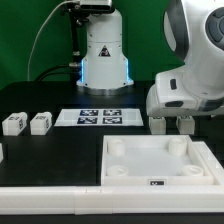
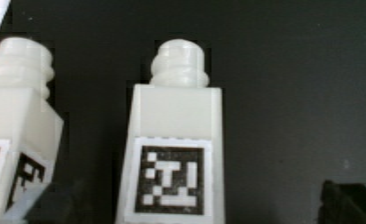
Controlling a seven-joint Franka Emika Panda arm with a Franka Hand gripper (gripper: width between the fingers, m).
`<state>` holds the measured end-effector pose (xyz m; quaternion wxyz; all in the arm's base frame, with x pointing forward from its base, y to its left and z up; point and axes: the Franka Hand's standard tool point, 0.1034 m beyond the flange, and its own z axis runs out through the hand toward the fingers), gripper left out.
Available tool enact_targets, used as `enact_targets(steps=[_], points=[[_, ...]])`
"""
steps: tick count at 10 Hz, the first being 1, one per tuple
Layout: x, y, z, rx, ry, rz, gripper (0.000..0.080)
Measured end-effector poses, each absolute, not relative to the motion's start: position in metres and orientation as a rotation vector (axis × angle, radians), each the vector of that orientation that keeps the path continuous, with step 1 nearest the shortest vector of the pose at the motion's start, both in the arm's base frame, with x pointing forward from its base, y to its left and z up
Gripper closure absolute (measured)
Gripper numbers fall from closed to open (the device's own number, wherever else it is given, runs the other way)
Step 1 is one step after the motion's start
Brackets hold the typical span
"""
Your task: Assemble one leg
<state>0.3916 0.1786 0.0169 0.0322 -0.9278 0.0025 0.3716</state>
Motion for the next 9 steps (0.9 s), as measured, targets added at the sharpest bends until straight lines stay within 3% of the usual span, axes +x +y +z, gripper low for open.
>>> enact_targets(steps=[9], points=[[0.3867,0.1746,0.0043,-2.809,-0.033,1.217,0.0151]])
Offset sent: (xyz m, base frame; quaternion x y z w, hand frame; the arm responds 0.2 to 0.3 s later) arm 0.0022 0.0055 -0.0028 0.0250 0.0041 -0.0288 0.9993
